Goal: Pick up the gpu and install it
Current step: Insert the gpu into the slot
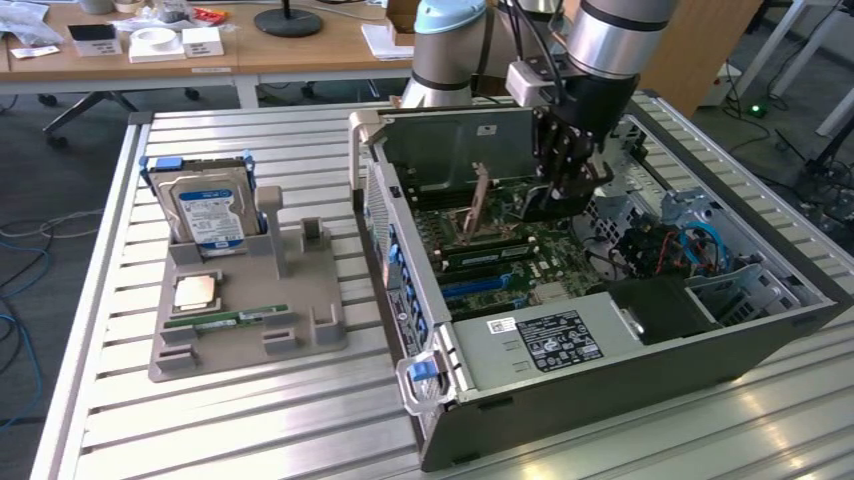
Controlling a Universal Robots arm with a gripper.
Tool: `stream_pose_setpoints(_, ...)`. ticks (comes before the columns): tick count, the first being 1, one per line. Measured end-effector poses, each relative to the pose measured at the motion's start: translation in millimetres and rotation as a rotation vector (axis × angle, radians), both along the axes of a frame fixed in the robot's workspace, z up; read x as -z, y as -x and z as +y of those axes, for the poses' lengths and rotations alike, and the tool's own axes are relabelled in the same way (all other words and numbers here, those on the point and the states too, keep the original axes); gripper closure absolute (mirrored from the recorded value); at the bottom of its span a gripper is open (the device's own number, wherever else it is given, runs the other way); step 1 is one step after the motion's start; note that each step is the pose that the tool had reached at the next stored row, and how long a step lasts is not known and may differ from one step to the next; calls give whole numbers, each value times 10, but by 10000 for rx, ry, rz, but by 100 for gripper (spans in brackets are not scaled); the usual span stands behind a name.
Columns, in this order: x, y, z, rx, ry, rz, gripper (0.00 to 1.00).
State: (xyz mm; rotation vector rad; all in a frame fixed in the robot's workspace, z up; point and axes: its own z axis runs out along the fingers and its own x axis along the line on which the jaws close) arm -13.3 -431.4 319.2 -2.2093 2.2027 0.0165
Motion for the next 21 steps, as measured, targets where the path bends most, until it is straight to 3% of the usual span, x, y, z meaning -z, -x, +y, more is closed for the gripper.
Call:
stream_pose_setpoints(7,13,21,-9,376,3,1,74)
stream_pose_setpoints(21,113,100,-48,385,4,-23,74)
